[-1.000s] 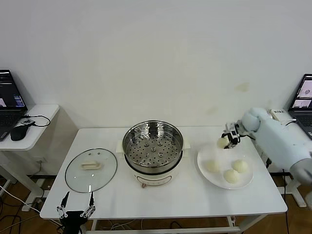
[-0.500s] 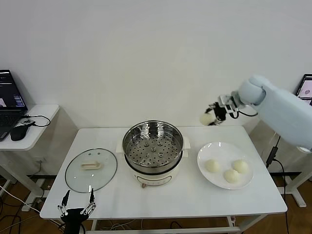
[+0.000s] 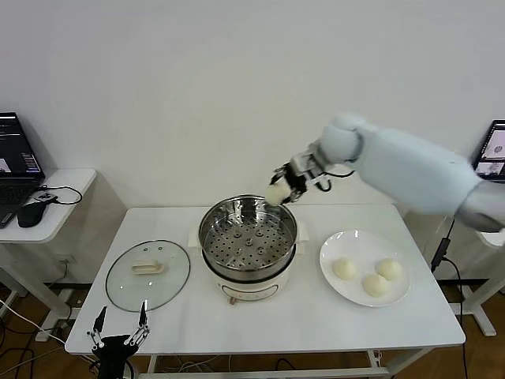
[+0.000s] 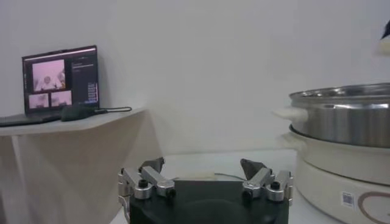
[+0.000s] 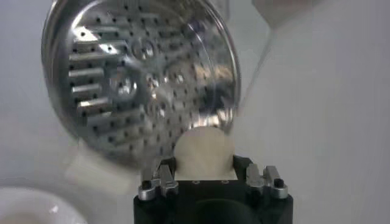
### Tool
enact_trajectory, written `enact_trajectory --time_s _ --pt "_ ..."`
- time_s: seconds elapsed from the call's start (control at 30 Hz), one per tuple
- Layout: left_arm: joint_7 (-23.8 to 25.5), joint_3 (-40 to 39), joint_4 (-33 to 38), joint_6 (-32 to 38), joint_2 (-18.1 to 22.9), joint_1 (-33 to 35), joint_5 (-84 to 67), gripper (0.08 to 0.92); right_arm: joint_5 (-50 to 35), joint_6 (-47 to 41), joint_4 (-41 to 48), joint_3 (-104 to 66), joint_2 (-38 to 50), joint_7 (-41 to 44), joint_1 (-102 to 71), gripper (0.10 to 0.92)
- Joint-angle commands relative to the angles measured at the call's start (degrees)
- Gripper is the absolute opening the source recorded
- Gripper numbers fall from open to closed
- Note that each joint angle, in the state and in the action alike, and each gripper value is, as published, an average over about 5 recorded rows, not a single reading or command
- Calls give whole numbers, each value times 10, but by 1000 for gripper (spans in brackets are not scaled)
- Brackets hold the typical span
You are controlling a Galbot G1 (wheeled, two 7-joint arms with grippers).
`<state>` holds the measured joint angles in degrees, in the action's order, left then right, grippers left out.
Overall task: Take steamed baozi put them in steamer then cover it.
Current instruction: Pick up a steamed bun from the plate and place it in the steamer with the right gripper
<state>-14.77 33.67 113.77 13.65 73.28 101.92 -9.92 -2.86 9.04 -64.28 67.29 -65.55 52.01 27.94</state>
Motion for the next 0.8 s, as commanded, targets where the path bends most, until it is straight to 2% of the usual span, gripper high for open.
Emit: enact_trajectory --time_s 0.03,0.57,0.8 --pt "0 0 0 0 0 -3 -3 823 72 68 30 47 -69 -22 -8 594" --pt "2 -3 -5 0 2 -13 -3 823 257 191 160 4 -141 -98 -67 620" --pt "2 -1 -5 1 0 -13 -3 823 295 215 196 -14 -159 -113 -81 628"
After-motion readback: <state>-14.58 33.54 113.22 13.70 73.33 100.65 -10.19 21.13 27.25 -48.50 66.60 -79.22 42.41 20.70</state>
